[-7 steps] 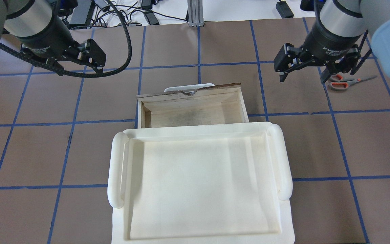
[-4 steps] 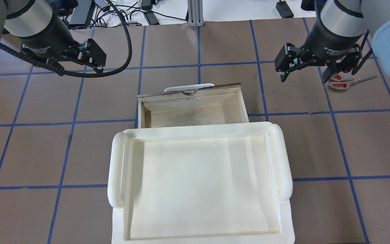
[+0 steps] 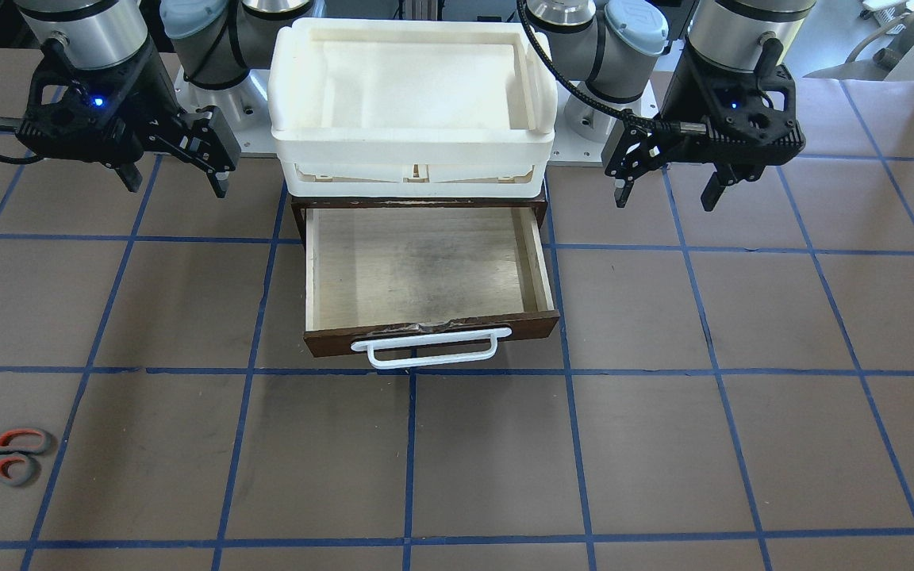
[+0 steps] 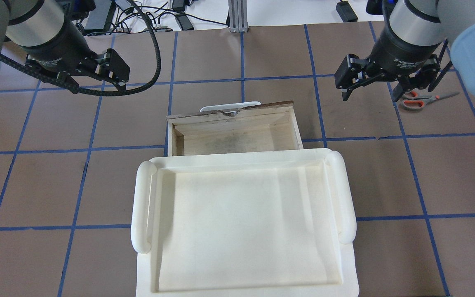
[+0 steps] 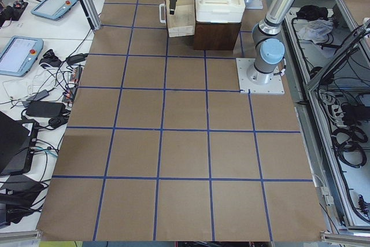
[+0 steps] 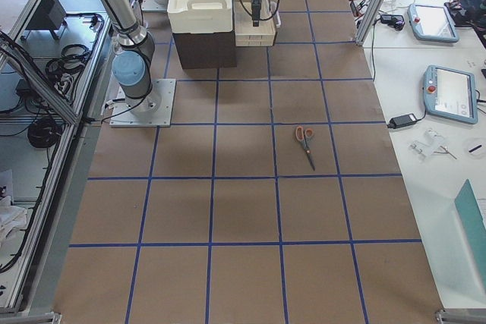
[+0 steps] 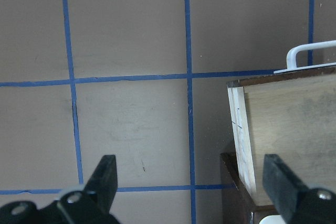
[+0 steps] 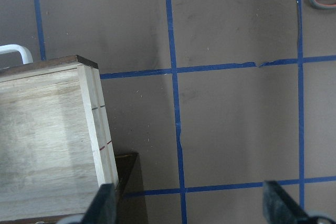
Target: Put scissors in drawer and close it
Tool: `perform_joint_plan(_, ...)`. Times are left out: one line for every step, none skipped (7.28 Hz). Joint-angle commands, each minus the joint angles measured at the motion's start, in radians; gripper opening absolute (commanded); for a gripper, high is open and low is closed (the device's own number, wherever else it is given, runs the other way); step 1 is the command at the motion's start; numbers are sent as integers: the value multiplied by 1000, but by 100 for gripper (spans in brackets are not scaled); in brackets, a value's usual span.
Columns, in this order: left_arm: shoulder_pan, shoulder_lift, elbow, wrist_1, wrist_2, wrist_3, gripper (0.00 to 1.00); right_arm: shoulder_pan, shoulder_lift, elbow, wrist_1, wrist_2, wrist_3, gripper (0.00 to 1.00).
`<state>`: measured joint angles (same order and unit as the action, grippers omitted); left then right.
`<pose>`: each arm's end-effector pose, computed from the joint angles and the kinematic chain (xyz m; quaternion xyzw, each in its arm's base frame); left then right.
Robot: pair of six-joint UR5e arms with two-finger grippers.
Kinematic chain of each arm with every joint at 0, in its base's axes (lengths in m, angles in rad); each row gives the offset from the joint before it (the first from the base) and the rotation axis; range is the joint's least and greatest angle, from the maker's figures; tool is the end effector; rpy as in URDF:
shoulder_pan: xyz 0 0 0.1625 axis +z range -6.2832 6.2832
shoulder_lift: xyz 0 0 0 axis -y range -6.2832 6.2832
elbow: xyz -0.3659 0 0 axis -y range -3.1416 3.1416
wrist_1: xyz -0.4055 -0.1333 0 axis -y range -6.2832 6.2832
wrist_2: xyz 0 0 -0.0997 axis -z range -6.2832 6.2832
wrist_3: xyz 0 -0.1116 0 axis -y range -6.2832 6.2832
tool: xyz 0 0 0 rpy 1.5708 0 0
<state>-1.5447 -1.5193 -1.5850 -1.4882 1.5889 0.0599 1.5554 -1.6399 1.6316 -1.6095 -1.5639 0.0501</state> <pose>-0.1182 -0.5020 0.4442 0.0163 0.9980 -0.0595 0.0116 0.1266 -0.4871 0.4241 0.0327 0.9992 -0.0234 0.0039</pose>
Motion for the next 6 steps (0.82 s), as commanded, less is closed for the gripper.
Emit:
perform_joint_plan(0, 4, -7, 0, 0, 0, 100, -1, -2, 1, 6, -4, -6, 100)
perform_joint_plan(0, 4, -9, 0, -1, 0, 100, -8, 0, 2, -1, -7, -6, 100)
perform_joint_plan(0, 4, -9, 0, -1, 0, 100, -11, 8, 2, -6, -5, -18, 100)
perform_joint_plan(0, 4, -9, 0, -1, 0, 100, -14, 9, 1, -19, -1, -83, 100)
perform_joint_plan(0, 4, -9, 0, -1, 0, 100, -30, 12, 2, -24, -4, -201, 100)
perform_joint_plan(0, 5, -9, 0, -1, 0, 100, -70, 58, 2, -65, -1, -298, 100)
